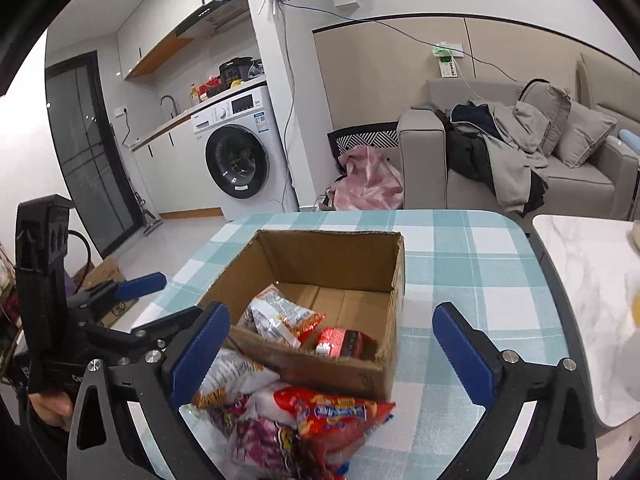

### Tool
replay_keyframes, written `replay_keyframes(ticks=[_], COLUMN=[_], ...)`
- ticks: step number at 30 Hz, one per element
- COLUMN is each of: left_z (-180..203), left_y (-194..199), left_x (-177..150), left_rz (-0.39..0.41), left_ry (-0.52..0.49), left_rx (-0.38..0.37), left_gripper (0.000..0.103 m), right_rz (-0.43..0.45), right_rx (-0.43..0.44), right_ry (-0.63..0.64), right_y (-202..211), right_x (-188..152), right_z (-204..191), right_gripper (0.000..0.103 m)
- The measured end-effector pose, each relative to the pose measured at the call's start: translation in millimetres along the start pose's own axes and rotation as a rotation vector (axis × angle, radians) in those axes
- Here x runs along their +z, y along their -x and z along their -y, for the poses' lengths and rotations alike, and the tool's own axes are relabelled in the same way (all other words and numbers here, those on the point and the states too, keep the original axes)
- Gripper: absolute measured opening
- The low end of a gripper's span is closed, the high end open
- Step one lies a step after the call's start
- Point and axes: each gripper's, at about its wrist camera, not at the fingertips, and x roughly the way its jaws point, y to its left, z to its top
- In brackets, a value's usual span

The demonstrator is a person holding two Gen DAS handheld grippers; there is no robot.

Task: Organize snacks
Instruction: 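Grasp the noodle-snack bag with the left tool while the right grasps the red chip bag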

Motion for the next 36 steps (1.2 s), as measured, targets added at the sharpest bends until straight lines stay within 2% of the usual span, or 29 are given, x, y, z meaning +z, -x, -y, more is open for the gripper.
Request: replay_keyframes(ticks=[8,19,36], left_z=[-10.3,-19.7,-1.7], left_y=[35.6,41.6,19.7], left_x=[-35.8,-73.8,-81.0], left_rz=[-0.007,-0.079,-0.138], left_ry=[0.026,0.062,0.058], left_rx=[-0.006,-0.010,-0.026], left_gripper=[0.102,0.102,0.102], right_rz=[-0.021,-0.092,-0.162], right_rx=[-0.016,-0.039,-0.015], right_ry=[0.023,0.008,-0.053], right_y=[25.1,24.0,12.4], right_x=[-23.5,-63.1,-86.8], right_z=[-7.9,-8.2,4.3], right_gripper=[0.103,0.103,0.103])
